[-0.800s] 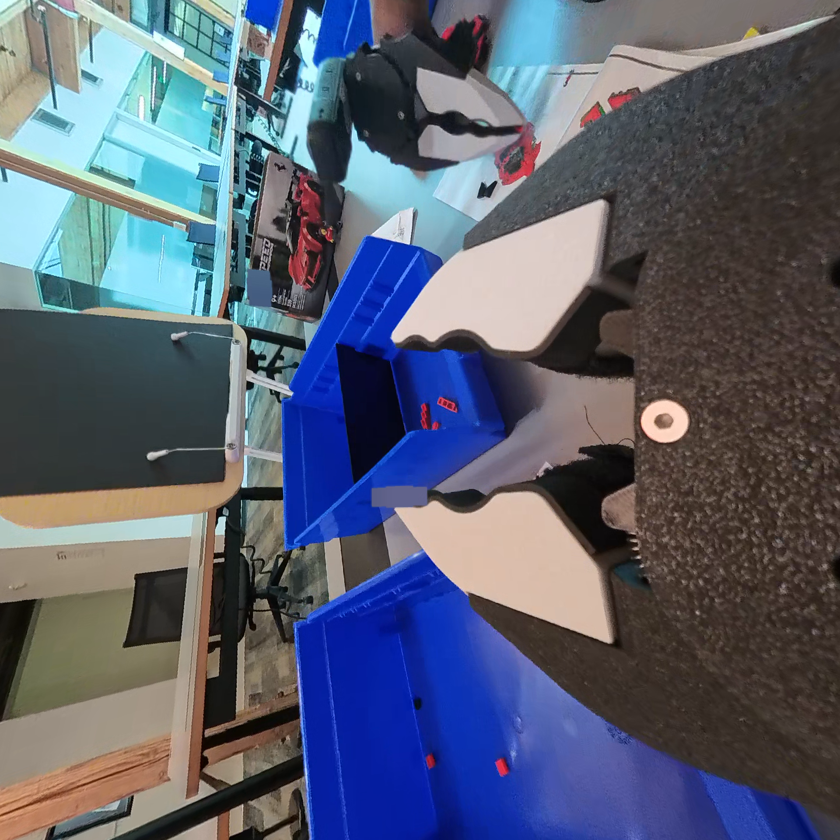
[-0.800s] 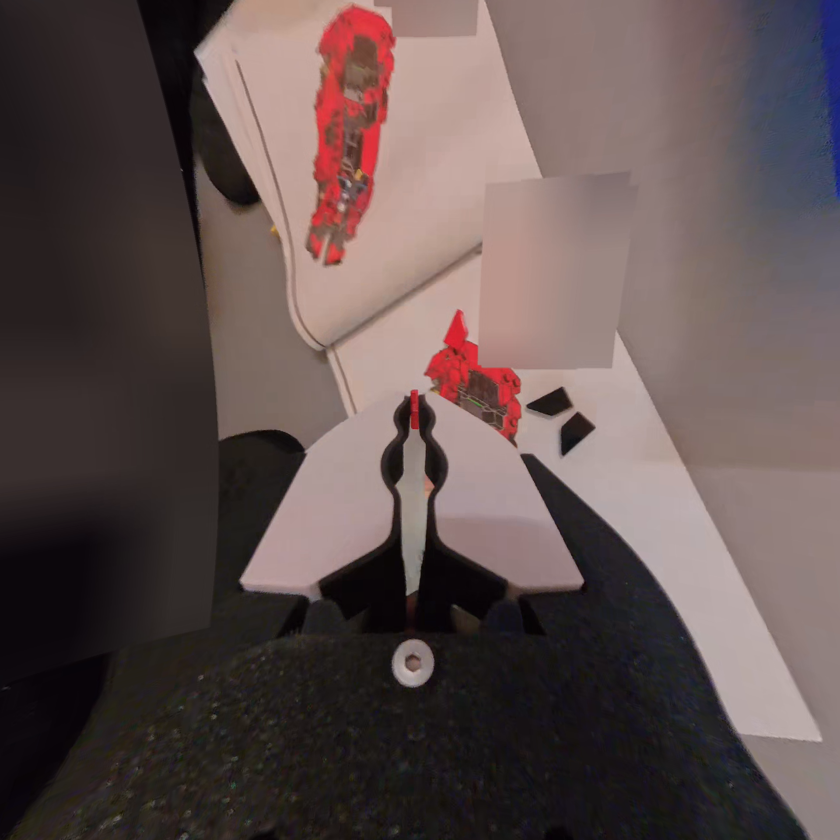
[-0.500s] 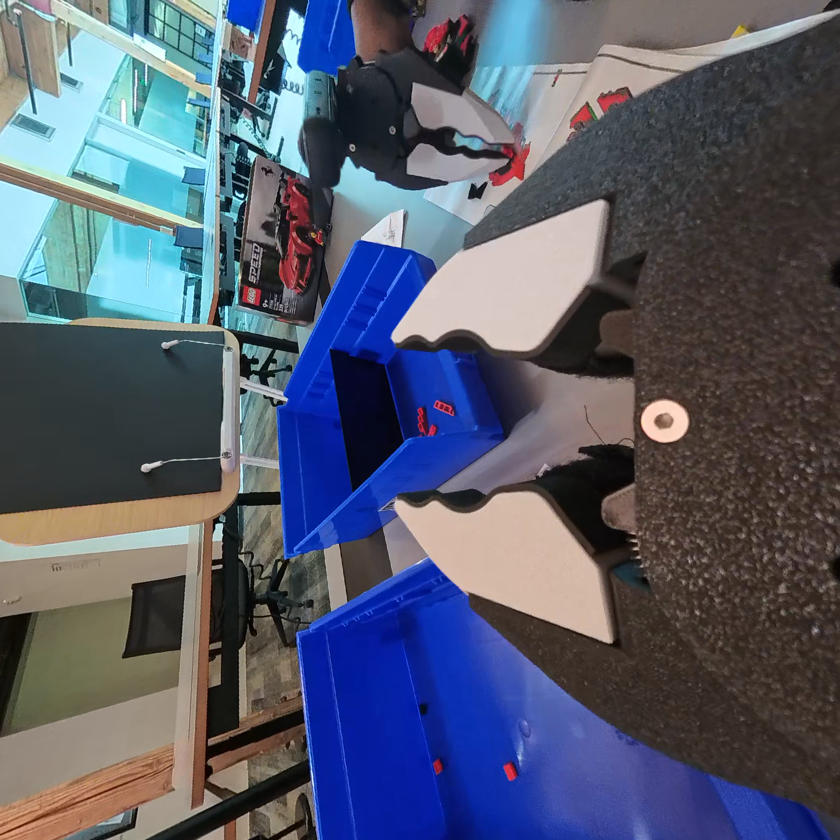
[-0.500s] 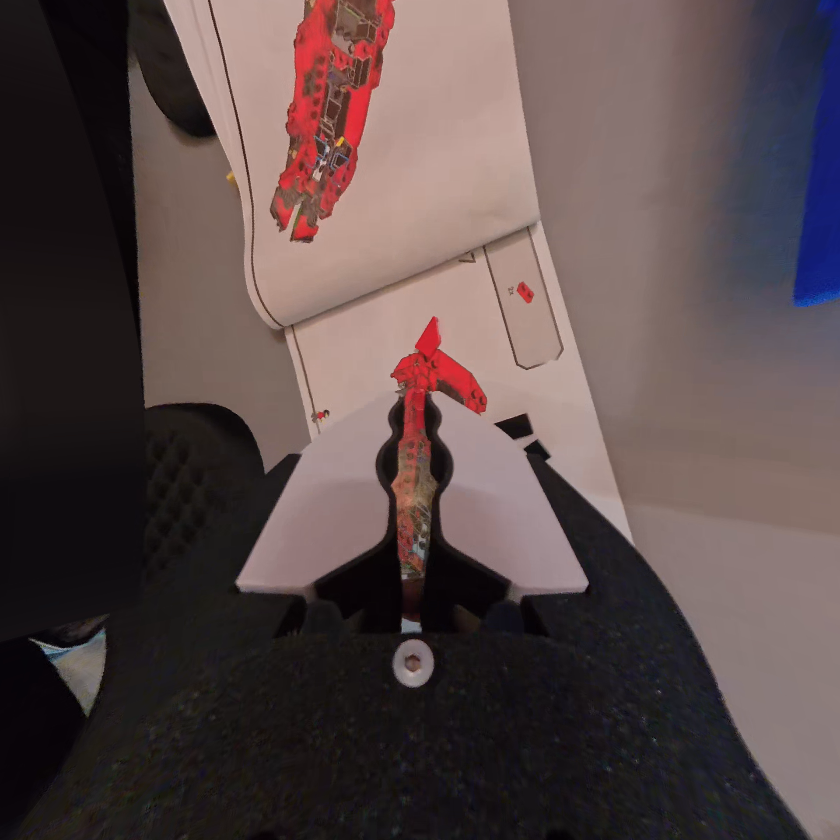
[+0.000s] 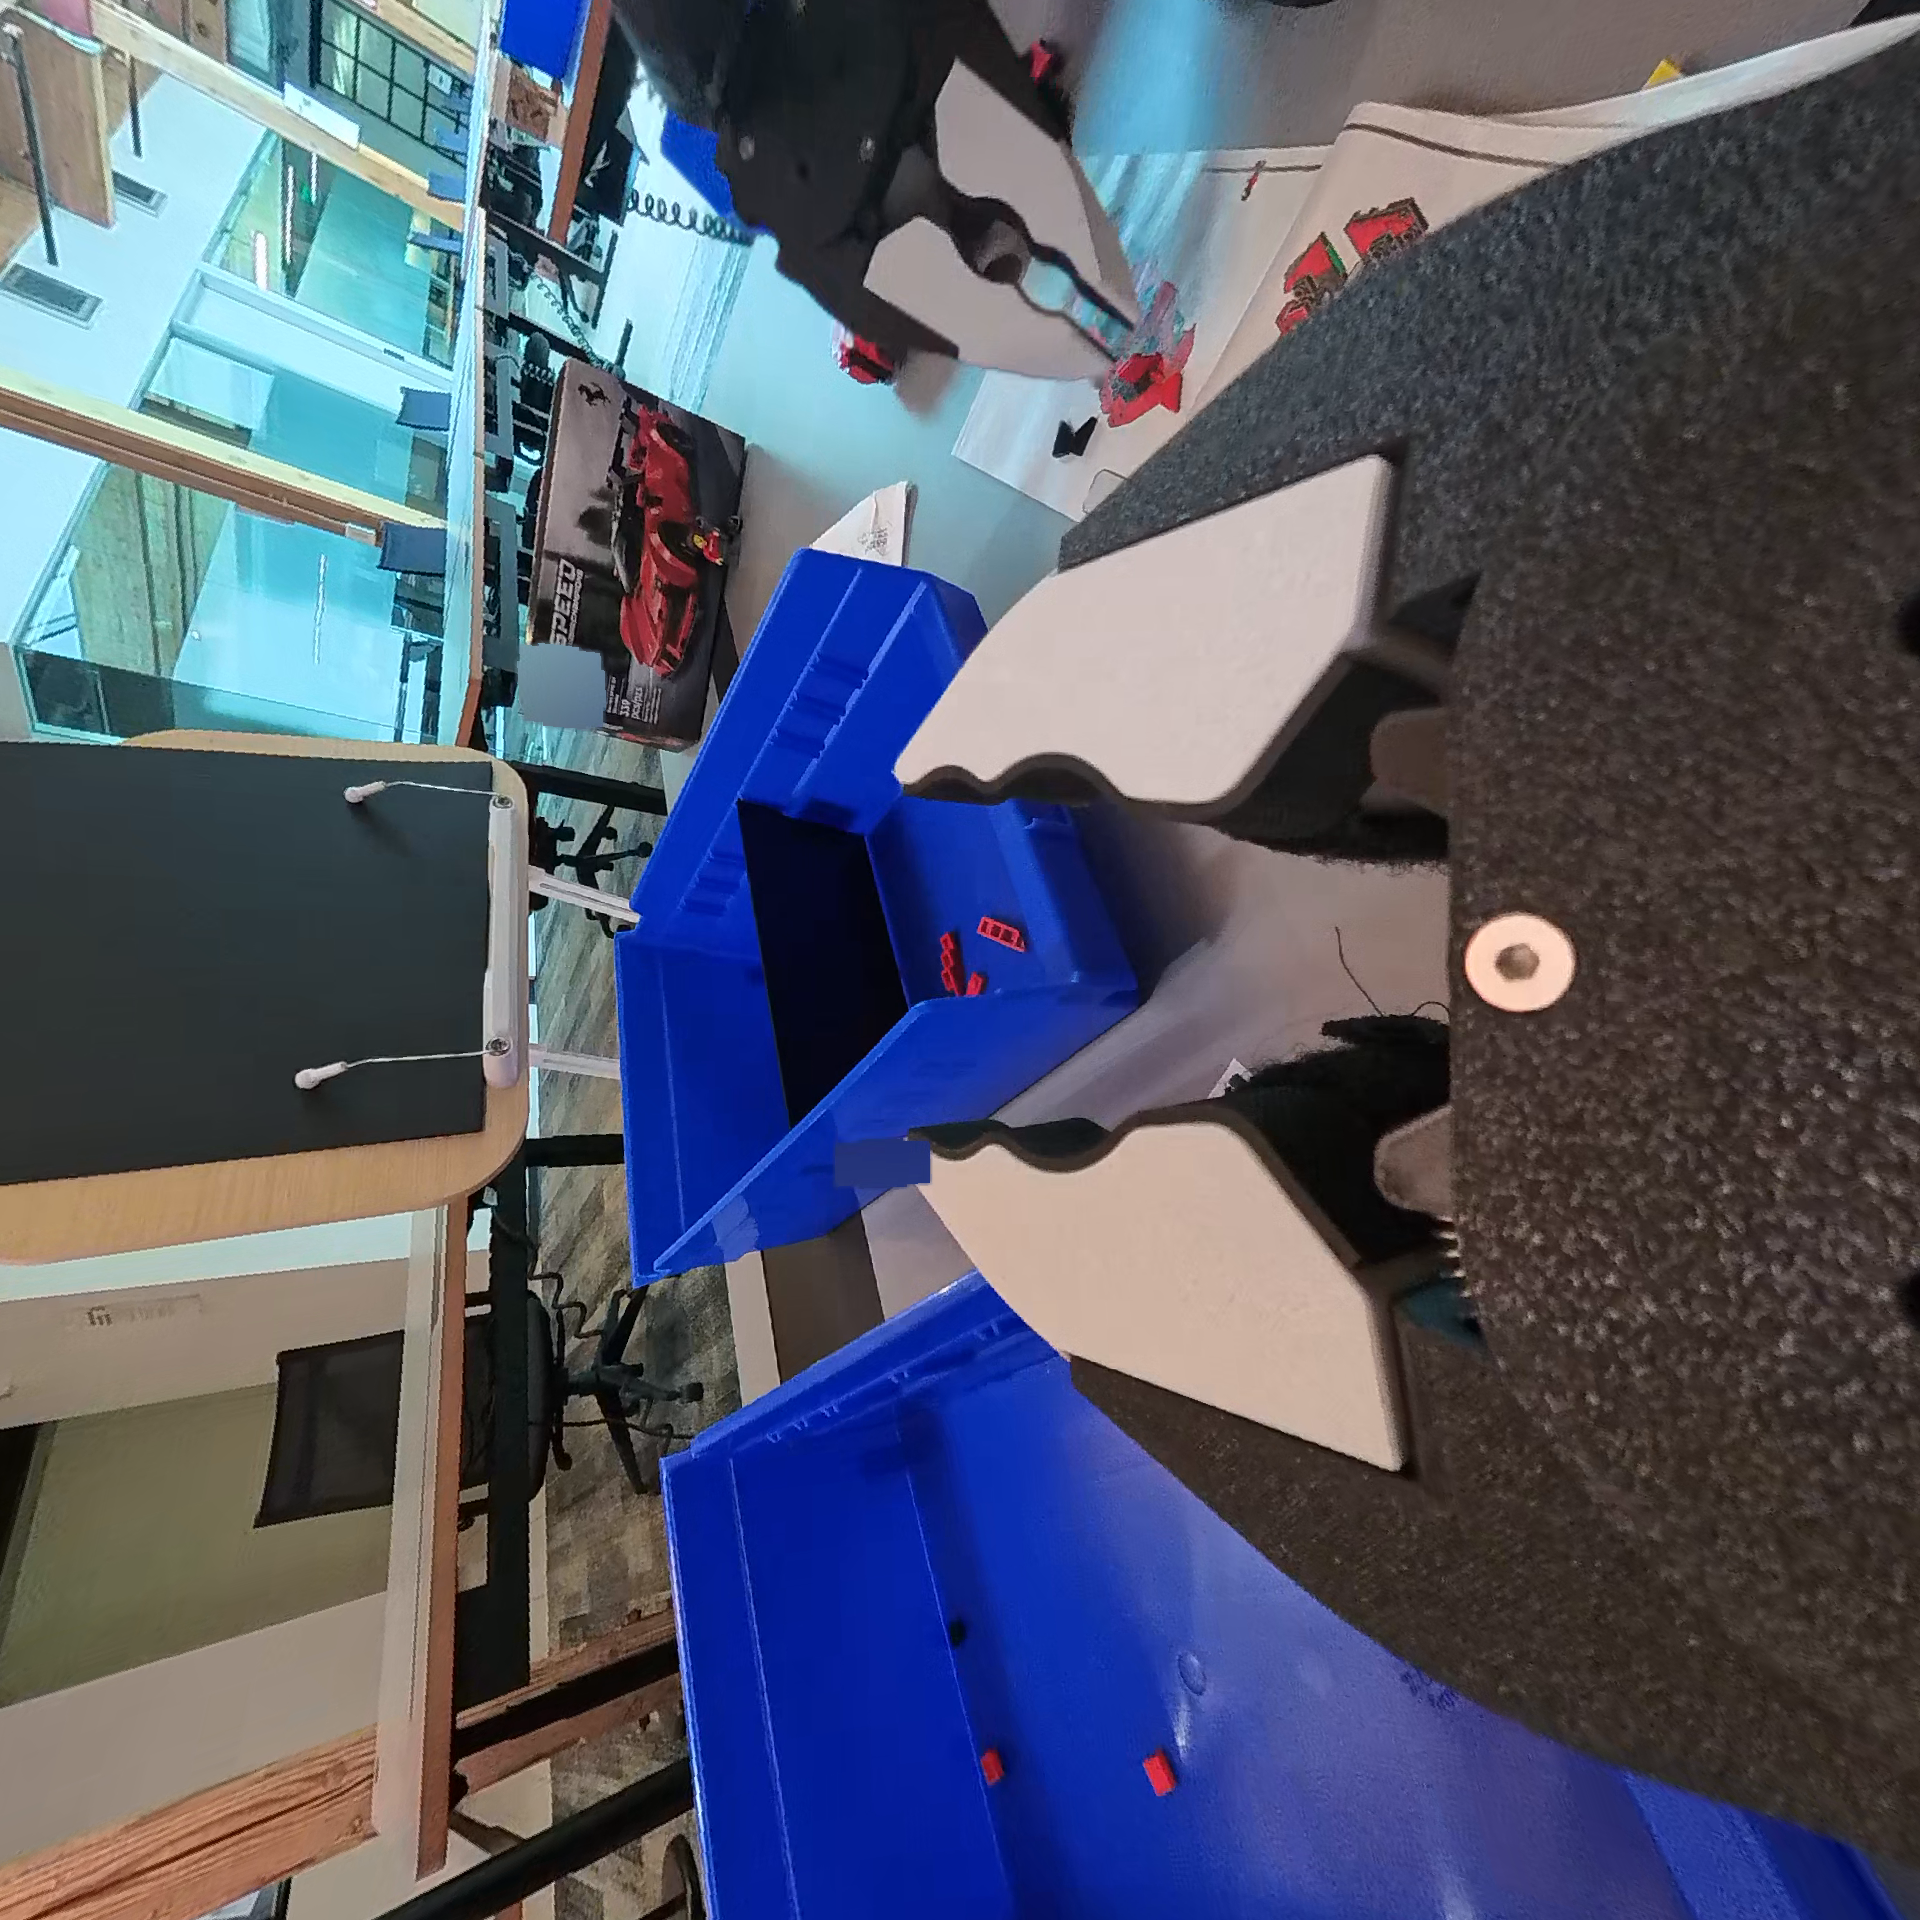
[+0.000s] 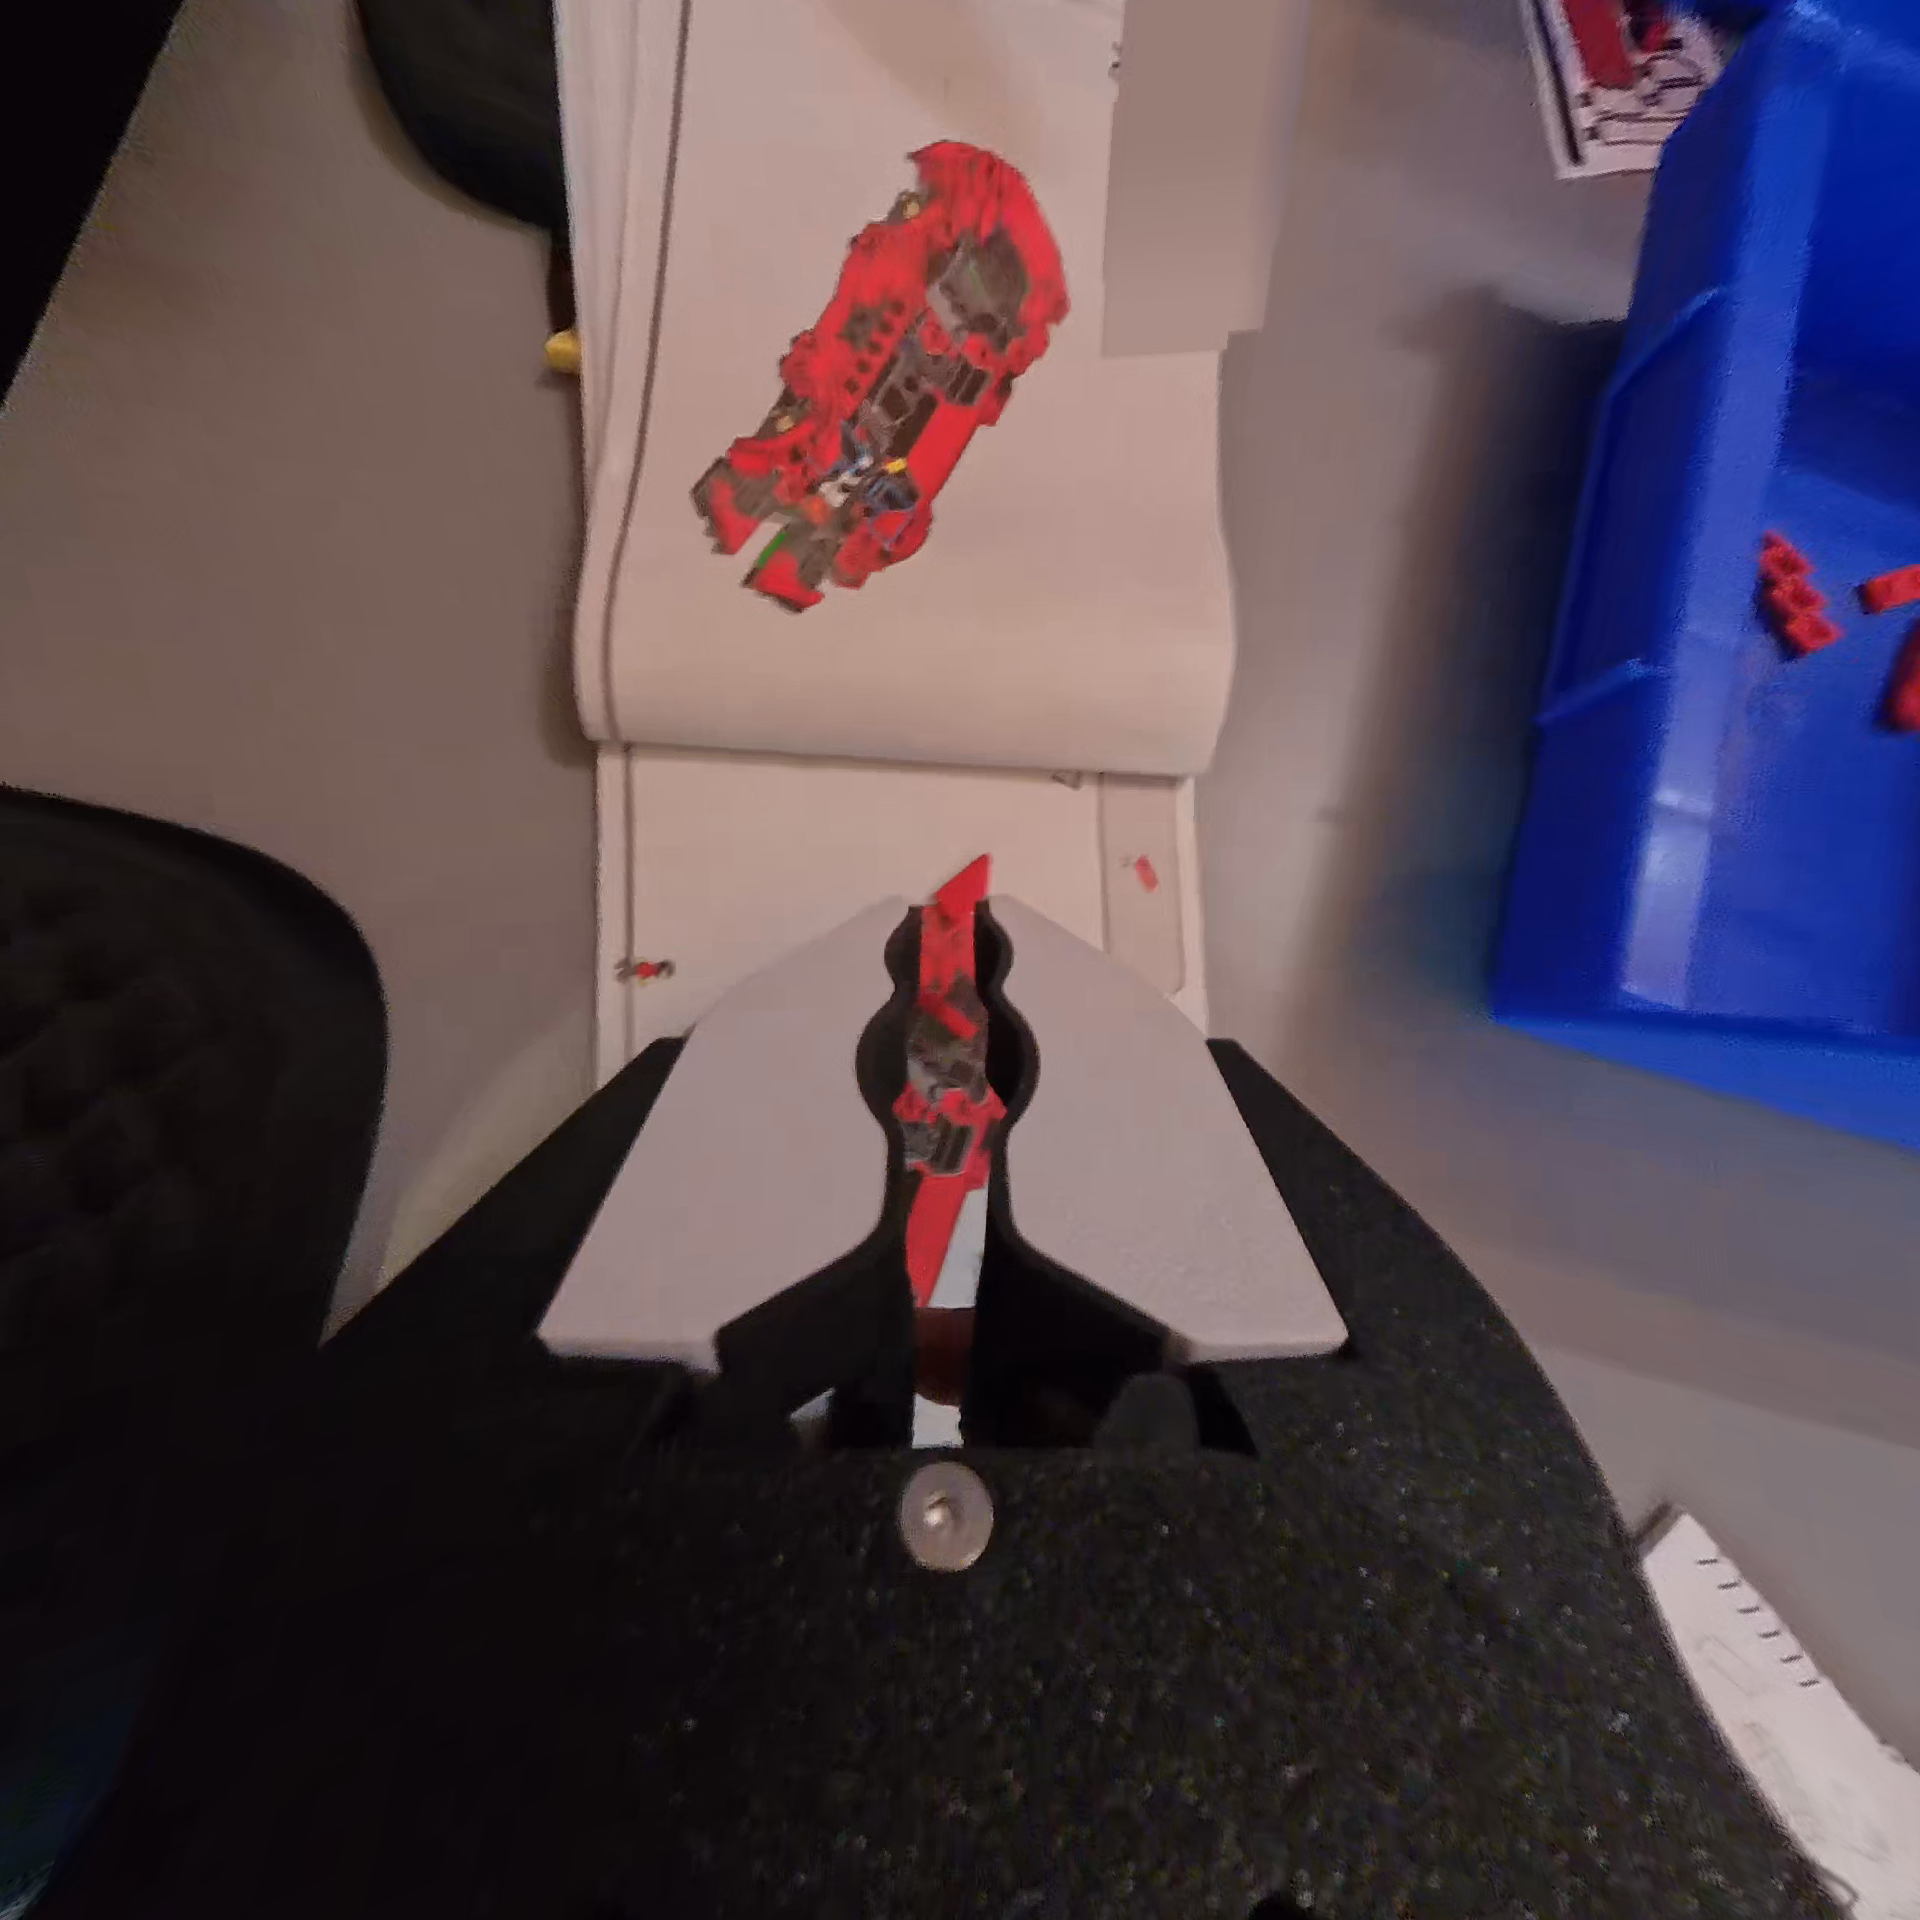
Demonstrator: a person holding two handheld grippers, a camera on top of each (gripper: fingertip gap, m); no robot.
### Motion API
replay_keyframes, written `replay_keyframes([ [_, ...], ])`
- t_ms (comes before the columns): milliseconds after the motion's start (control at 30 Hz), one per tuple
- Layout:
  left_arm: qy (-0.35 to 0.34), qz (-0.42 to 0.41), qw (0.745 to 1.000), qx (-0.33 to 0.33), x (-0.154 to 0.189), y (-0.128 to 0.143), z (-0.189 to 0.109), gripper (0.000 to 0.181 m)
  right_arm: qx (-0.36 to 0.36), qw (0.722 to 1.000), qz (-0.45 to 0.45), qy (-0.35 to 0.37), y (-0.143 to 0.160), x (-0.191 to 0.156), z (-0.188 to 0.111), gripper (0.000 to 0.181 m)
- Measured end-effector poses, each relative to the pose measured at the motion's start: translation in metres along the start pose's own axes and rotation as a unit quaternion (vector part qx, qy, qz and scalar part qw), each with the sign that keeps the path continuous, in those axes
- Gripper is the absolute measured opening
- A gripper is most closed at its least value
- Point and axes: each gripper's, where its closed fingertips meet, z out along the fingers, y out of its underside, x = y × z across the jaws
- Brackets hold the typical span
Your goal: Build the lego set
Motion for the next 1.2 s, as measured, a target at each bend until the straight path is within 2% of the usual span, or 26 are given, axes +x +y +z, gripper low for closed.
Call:
replay_keyframes([
  [67,0.0,0.001,1.0,0.0,0.0,0.0,0.0,0.058,-0.017,1.0,0.006,-0.01,0.009,-0.01,-0.002,0.009],
  [167,0.002,-0.001,1.0,0.001,0.001,-0.001,0.0,0.058,-0.026,0.999,0.029,0.013,0.021,-0.012,-0.012,0.011],
  [367,0.003,0.001,1.0,0.002,0.002,-0.002,0.001,0.058,-0.018,0.998,0.021,0.057,0.02,-0.003,-0.015,0.01],
  [500,0.004,0.004,1.0,0.002,0.004,-0.002,0.001,0.058,-0.025,0.997,0.018,0.072,0.014,0.009,-0.008,0.0],
  [633,0.006,0.005,1.0,0.001,0.005,-0.002,0.002,0.058,-0.064,0.996,0.03,0.054,0.024,0.007,0.001,0.0],
  [900,0.006,0.002,1.0,0.001,0.004,-0.001,0.001,0.058,-0.084,0.995,0.042,0.03,0.037,-0.012,-0.007,0.0],
  [1067,0.006,0.004,1.0,0.001,0.005,-0.002,0.002,0.058,-0.035,0.996,0.037,0.073,0.014,0.01,-0.006,0.0],
  [1200,0.007,0.007,1.0,0.0,0.007,-0.002,0.003,0.058,-0.081,0.995,0.048,0.043,0.028,0.005,0.003,0.0],
])
